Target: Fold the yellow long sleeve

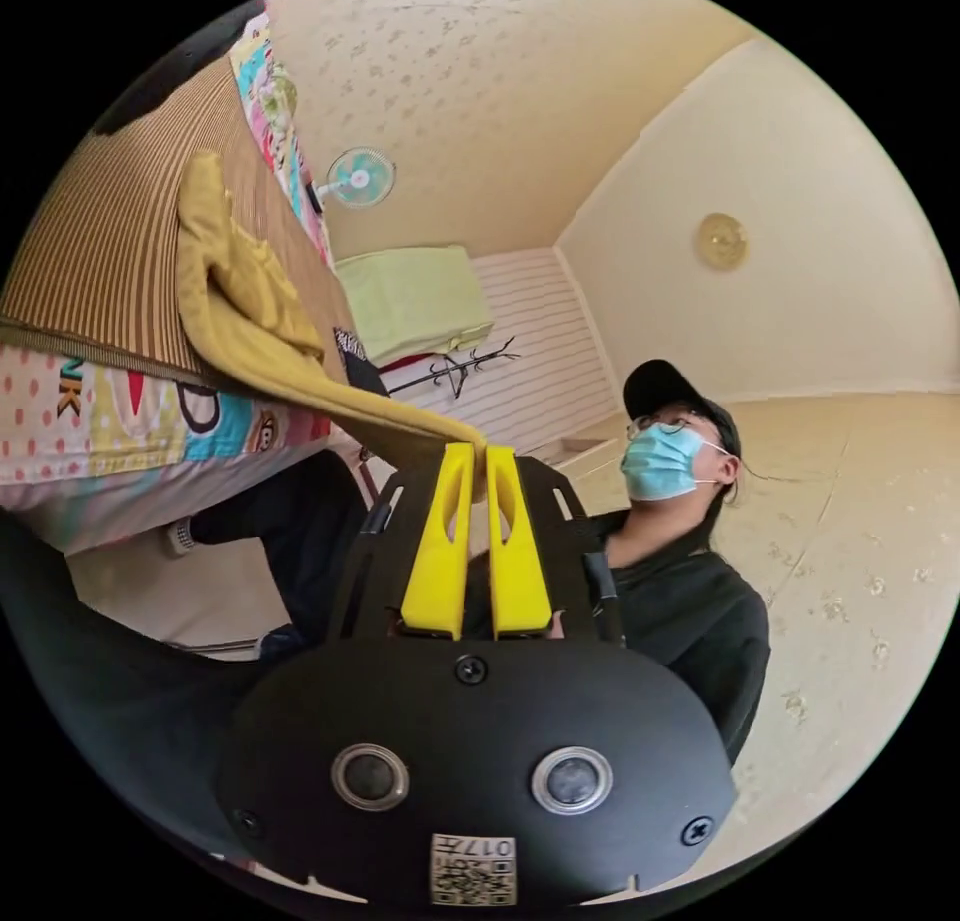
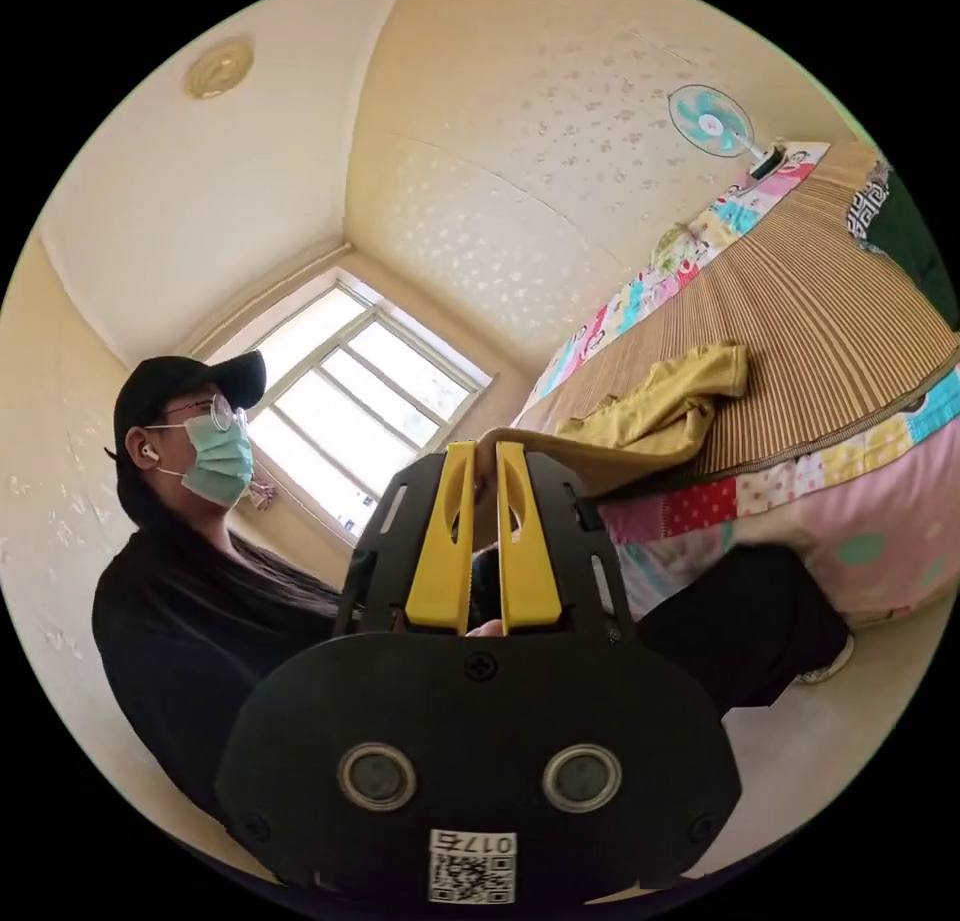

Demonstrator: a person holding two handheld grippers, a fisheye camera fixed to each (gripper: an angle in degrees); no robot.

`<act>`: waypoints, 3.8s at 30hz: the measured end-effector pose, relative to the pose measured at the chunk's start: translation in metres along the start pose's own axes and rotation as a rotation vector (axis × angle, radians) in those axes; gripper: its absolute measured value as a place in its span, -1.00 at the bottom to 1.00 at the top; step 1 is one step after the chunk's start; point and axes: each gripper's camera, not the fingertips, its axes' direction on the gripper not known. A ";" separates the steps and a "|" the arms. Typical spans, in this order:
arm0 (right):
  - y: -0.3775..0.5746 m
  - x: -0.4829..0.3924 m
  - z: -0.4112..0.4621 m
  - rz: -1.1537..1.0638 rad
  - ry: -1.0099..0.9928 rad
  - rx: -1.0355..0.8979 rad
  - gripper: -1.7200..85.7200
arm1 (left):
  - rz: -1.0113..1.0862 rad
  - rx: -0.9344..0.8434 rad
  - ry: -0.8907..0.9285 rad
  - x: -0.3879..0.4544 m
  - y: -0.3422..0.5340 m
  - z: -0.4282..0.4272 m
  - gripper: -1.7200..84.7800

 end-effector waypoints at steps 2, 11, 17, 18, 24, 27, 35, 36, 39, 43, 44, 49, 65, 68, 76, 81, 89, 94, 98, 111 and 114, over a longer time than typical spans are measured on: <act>-0.006 -0.004 0.011 0.002 0.052 0.014 -0.90 | -0.001 0.068 -0.042 0.015 -0.010 -0.010 -0.94; -0.134 0.079 0.153 0.047 0.575 -0.094 -0.78 | -0.063 0.291 -0.278 -0.062 -0.186 0.000 -0.76; -0.072 0.049 0.205 -0.049 0.614 0.011 -0.72 | -0.061 0.300 -0.676 -0.072 -0.164 0.025 -0.65; -0.049 0.055 0.217 -0.060 0.634 -0.001 -0.73 | -0.081 0.296 -0.714 -0.078 -0.155 0.028 -0.64; 0.034 0.127 0.277 -0.059 0.999 -0.107 -0.88 | -0.225 0.230 -0.836 -0.142 -0.089 0.060 -0.58; 0.025 0.133 0.294 -0.052 1.035 -0.175 -0.91 | -0.121 0.190 -0.796 -0.150 -0.093 0.081 -0.62; 0.057 0.132 0.323 -0.359 1.157 -0.175 -0.94 | -0.122 -0.230 -0.695 -0.193 -0.102 0.110 -0.87; 0.059 0.133 0.323 -0.367 1.153 -0.172 -0.94 | -0.127 -0.217 -0.725 -0.190 -0.097 0.104 -0.87; 0.058 0.138 0.312 -0.338 1.089 -0.146 -0.94 | -0.197 -0.047 -0.895 -0.174 -0.067 0.063 -0.94; 0.047 0.151 0.290 -0.244 0.952 -0.121 -0.94 | -0.242 0.115 -0.911 -0.163 -0.025 0.048 -0.89; 0.045 0.153 0.287 -0.229 0.932 -0.117 -0.94 | -0.227 0.123 -0.856 -0.165 -0.021 0.056 -0.80; 0.030 0.169 0.262 -0.109 0.806 -0.080 -0.94 | -0.260 0.143 -0.756 -0.197 -0.032 0.087 -0.63; 0.002 0.203 0.174 0.054 0.565 0.107 -0.94 | 0.266 -0.125 -0.617 -0.161 -0.134 0.400 -0.81; 0.015 0.200 0.121 0.139 0.742 0.402 -0.95 | 0.325 -0.400 -0.524 -0.177 -0.098 0.483 -0.80; 0.033 0.219 0.060 0.365 0.891 0.585 -0.96 | 0.261 -0.351 -0.545 -0.189 -0.057 0.454 -0.72; 0.036 0.236 0.055 0.418 0.820 0.558 -0.95 | 0.145 -0.136 -0.871 -0.185 -0.058 0.377 -0.59; 0.055 0.240 0.059 0.403 0.758 0.539 -0.93 | -0.212 -0.314 -0.609 -0.268 -0.050 0.371 -0.78; 0.073 0.199 0.046 0.154 0.691 0.491 -0.81 | -0.357 -0.168 -0.254 -0.259 -0.065 0.342 -0.81; 0.085 0.120 0.036 -0.283 0.610 0.339 -0.69 | -0.304 -0.128 -0.122 -0.206 -0.089 0.340 -0.81; 0.114 -0.007 0.242 -0.738 1.044 -0.350 -0.69 | -0.129 0.003 -0.129 -0.069 -0.109 0.291 -0.82; 0.095 -0.011 0.289 -0.728 0.896 -0.345 -0.72 | -0.087 0.083 -0.230 -0.047 -0.116 0.235 -0.82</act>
